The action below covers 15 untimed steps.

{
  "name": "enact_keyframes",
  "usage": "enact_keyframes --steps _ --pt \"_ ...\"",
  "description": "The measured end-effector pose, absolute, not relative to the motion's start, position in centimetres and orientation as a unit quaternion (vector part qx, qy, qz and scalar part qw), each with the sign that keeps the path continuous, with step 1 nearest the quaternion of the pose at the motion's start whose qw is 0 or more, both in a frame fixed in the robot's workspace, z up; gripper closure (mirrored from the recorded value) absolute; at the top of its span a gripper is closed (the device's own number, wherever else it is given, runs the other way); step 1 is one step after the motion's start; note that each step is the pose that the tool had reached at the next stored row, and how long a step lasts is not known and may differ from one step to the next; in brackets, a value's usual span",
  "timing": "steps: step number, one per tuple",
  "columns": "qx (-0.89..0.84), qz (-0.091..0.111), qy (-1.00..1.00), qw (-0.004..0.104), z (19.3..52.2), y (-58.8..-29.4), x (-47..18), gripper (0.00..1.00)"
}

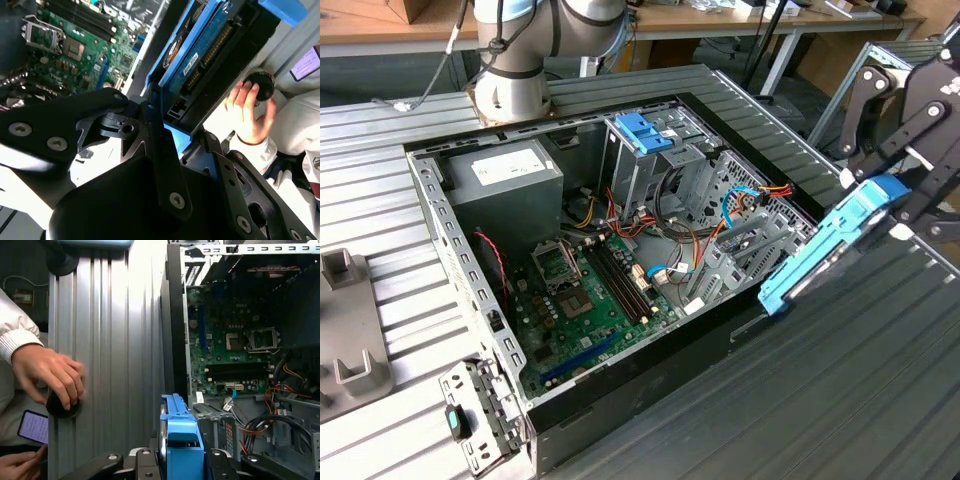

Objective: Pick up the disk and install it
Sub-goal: 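Pick up the disk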

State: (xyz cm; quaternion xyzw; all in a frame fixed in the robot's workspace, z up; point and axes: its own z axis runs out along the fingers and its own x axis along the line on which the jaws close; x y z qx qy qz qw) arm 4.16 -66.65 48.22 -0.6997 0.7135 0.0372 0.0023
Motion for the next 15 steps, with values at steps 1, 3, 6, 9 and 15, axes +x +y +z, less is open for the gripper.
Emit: enact_keyframes --steps 1,3,6,9,15 --pt "-0.700 0.037 0.713 0.002 48.1 -66.3 4.5 0.63" --pt "-0.700 0.037 0.713 0.002 48.0 -65.5 5.3 0.63" --pt "-0.700 0.037 0.714 0.002 47.8 -64.5 6.2 0.63" --pt "-0.700 0.036 0.714 0.001 47.5 -63.4 7.4 0.63" --pt "-0.700 0.036 0.714 0.000 47.0 -61.3 9.4 0.63"
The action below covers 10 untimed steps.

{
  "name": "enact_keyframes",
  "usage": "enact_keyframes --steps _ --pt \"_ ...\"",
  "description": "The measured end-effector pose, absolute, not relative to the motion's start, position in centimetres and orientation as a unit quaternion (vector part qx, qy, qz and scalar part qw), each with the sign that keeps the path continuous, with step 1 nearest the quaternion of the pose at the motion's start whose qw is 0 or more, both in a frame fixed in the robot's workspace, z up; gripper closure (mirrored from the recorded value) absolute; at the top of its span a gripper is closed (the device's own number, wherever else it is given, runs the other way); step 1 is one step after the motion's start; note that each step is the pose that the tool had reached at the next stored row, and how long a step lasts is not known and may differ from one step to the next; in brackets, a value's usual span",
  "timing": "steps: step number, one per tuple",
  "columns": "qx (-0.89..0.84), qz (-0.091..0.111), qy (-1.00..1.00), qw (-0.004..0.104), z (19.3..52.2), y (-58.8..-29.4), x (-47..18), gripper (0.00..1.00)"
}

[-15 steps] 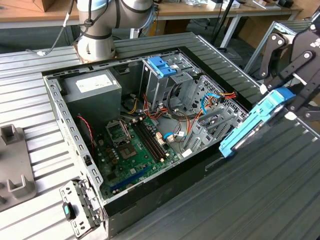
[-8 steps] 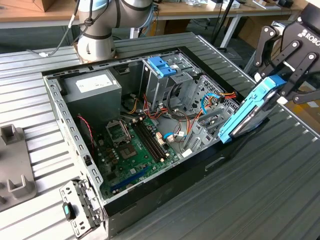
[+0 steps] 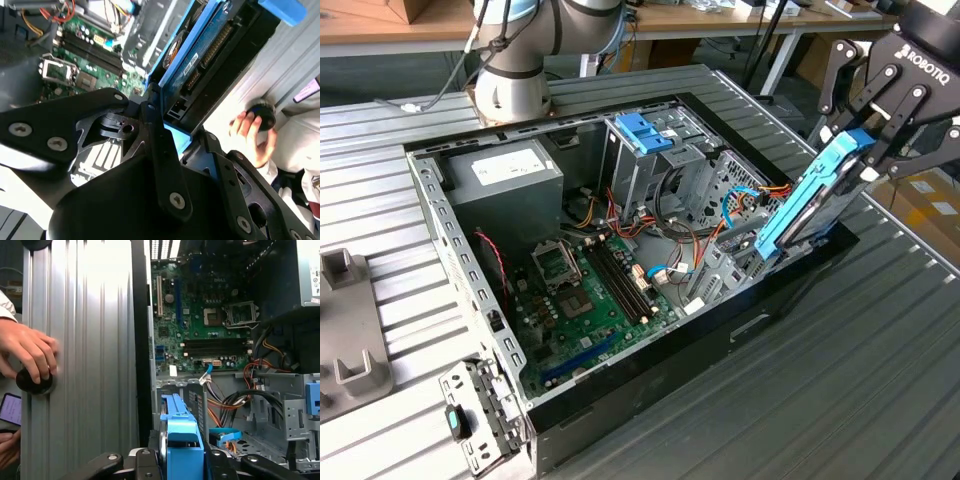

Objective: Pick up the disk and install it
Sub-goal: 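Pick up the disk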

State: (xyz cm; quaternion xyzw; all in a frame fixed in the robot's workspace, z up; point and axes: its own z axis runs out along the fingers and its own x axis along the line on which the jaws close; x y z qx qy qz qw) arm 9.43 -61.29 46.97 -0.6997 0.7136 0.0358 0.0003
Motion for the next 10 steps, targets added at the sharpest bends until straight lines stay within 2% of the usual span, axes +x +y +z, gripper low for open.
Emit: enact_keyframes --steps 4,10 --pt "-0.700 0.035 0.714 0.000 46.6 -59.6 11.1 0.63" --pt "-0.700 0.035 0.714 -0.001 46.4 -58.5 13.7 0.63"
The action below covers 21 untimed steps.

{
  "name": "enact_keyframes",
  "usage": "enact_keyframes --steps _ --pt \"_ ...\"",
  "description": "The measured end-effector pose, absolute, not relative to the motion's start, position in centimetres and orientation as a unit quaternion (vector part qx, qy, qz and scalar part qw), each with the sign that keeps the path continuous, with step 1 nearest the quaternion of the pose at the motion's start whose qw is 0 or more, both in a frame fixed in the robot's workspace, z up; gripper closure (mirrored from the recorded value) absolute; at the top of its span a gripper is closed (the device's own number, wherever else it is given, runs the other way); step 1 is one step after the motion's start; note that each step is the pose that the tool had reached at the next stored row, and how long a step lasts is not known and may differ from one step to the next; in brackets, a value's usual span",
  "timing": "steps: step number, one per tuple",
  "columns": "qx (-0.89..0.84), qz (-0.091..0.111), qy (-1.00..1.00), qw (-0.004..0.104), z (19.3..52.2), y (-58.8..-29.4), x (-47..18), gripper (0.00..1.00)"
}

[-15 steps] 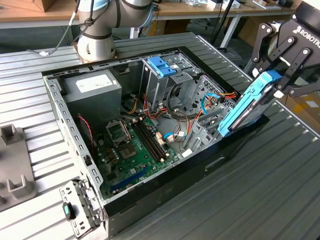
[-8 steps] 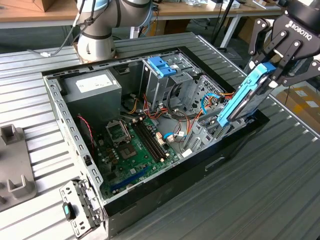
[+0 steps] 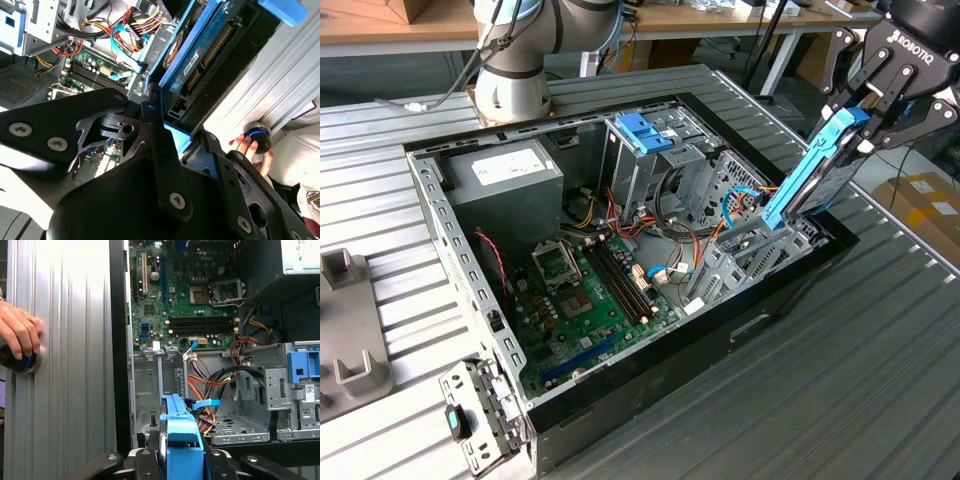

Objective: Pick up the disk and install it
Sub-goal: 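Pick up the disk, then insert the disk into the insertion slot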

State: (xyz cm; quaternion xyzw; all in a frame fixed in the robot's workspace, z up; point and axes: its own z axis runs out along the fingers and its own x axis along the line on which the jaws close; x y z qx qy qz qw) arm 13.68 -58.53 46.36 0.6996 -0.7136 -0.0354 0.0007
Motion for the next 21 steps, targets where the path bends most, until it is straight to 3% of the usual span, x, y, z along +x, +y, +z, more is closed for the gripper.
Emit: enact_keyframes --steps 21 --pt "0.700 -0.035 -0.714 0.001 46.3 -58.5 12.4 0.63"
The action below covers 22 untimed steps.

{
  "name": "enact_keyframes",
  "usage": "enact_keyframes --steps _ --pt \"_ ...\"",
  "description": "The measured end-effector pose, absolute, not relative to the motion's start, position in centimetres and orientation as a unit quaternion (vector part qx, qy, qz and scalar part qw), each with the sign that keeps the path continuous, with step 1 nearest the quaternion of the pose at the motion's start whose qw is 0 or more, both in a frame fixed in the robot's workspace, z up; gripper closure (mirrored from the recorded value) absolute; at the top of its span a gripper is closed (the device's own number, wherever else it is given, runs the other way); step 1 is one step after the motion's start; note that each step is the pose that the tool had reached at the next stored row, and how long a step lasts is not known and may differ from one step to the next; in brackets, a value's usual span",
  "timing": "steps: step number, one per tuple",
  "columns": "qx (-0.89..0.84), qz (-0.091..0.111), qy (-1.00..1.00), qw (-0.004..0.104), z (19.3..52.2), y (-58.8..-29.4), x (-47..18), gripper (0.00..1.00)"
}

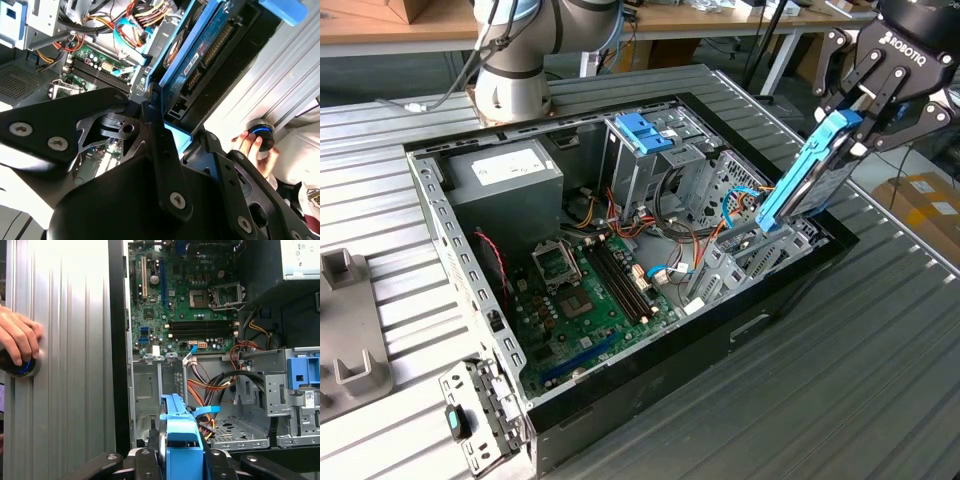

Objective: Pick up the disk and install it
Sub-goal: 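Insert the disk into the insertion slot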

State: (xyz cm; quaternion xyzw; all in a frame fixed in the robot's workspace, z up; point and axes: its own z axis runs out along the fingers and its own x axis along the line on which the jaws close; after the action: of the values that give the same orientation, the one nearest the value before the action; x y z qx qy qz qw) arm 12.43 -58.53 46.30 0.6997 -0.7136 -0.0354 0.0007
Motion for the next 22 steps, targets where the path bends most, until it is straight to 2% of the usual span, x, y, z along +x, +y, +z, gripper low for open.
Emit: enact_keyframes --steps 11,22 --pt "0.700 -0.035 -0.714 0.001 46.1 -58.5 9.1 0.63" --pt "0.700 -0.035 -0.713 0.001 46.0 -58.5 8.5 0.63"
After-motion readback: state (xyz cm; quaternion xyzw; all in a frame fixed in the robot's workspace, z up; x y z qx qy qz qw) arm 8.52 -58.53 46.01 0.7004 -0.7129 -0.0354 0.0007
